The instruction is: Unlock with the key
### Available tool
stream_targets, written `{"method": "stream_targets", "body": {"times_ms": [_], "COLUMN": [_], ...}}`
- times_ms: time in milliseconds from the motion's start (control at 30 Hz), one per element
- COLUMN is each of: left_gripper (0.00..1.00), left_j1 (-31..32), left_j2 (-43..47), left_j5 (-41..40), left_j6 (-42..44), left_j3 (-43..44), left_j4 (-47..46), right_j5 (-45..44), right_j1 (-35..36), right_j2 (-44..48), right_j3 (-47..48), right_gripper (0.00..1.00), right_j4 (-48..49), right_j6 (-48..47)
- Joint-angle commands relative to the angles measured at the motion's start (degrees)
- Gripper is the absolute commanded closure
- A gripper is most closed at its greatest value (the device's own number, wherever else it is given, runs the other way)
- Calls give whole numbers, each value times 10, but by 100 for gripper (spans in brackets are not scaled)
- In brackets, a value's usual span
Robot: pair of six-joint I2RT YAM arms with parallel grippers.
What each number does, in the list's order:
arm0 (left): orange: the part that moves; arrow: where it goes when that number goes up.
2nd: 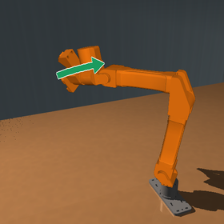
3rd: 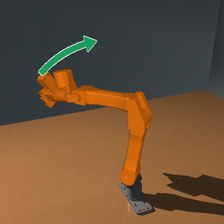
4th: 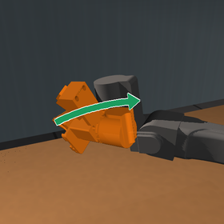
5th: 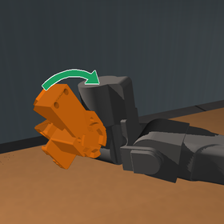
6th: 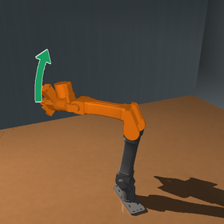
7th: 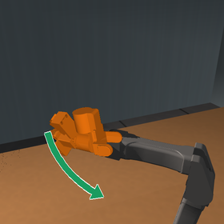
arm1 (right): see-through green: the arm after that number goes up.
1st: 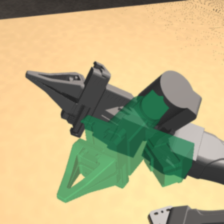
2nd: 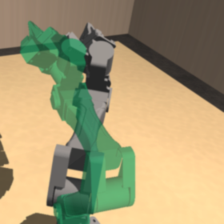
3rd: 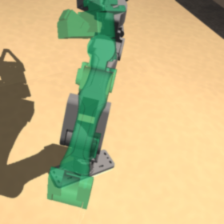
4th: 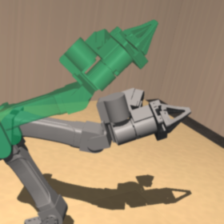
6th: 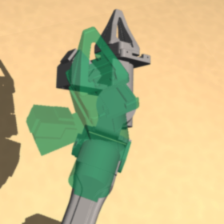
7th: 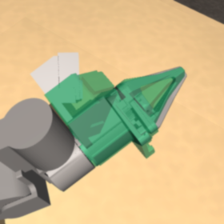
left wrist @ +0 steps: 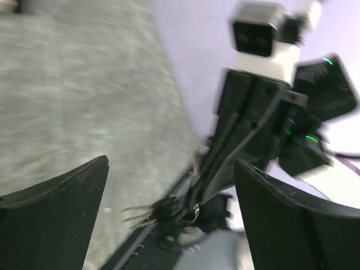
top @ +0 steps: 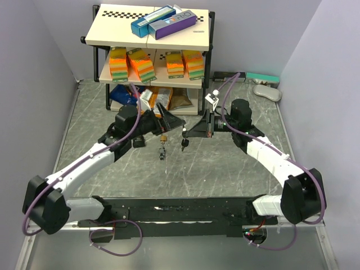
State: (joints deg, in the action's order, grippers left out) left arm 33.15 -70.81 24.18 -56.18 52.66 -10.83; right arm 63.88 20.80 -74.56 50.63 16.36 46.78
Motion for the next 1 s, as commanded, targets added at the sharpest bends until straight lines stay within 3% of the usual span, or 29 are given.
{"method": "stream_targets", "body": {"times_ms": [0, 67, 200, 300, 433, 667, 967], "left_gripper": [4, 4, 4, 4, 4, 4, 2], "left_j1": [-16, -31, -52, -69, -136, -154, -160], "left_j2": [51, 52, 12, -17, -74, -208, -321], "left_j5": [-156, -202, -240, -274, -246, -305, -330], "left_j6": [56, 63, 93, 110, 103, 156, 192], "left_j3": [26, 28, 49, 51, 45, 131, 189], "left_j4": [142, 194, 333, 355, 346, 429, 469], "right_j5": [-116, -149, -184, -200, -257, -337, -295], "right_j1": [-8, -8, -8, -8, -8, -8, -8], "right_j2": [52, 58, 70, 86, 108, 151, 163], "right_j3": [72, 90, 113, 103, 93, 90, 66], "right_gripper": [100, 100, 100, 100, 100, 100, 100], "right_j4": [-212, -292, -345, -347, -359, -404, -374], "right_j6": [-142, -195, -219, -214, -212, -228, -215]}}
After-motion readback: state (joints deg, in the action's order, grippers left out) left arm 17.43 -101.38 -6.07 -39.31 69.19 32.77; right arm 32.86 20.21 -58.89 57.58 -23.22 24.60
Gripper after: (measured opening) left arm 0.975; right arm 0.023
